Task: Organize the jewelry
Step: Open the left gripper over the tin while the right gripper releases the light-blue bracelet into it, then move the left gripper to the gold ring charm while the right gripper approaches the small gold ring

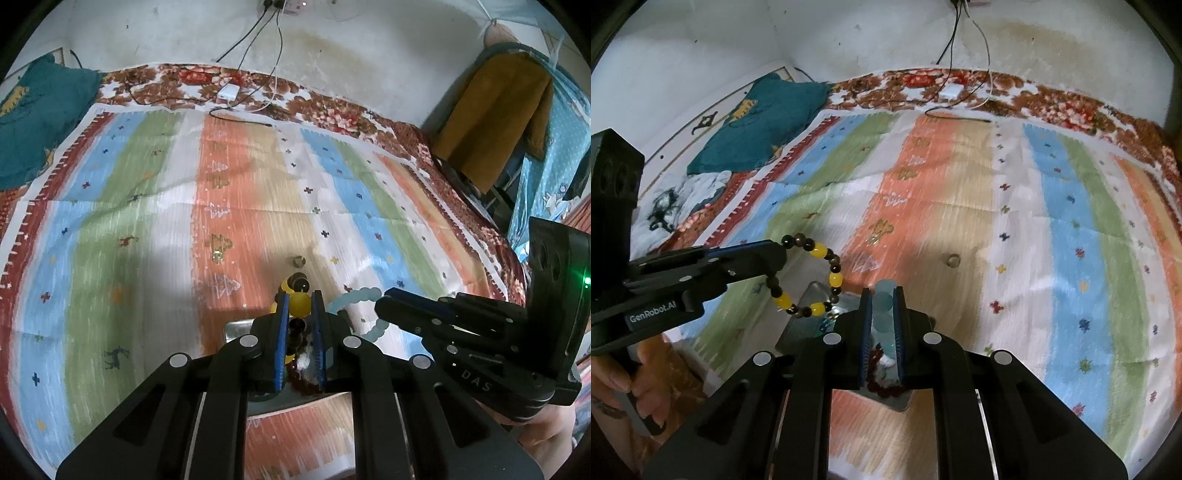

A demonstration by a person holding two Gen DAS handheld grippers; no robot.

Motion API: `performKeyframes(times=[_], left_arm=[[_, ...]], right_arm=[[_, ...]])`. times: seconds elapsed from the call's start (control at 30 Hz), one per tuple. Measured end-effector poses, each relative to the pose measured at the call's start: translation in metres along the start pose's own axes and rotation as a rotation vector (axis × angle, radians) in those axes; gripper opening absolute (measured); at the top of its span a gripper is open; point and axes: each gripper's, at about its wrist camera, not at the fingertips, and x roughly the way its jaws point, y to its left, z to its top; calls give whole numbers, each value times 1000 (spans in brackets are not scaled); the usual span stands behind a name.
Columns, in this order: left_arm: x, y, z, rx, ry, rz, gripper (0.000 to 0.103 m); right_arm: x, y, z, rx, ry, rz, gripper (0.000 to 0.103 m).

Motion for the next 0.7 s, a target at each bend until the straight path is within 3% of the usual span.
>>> performKeyframes(times=[0.1,0.13,0.2,0.23,0.7], left_arm=[[2,2,-1,-17,5,18,14],[2,4,-1,-23,3,27,20],[2,7,1,-32,-2,40,28],[3,9,2,-37,-4,51,30],[37,36,16,-83,60,150,51]], right_arm=[[3,-3,-1,23,17,15,13],[3,-5,0,25,14,4,14],[2,-7,1,32,5,-12,34],[2,-9,1,39,2,-15,36],[20,-25,11,65,36,-43,48]])
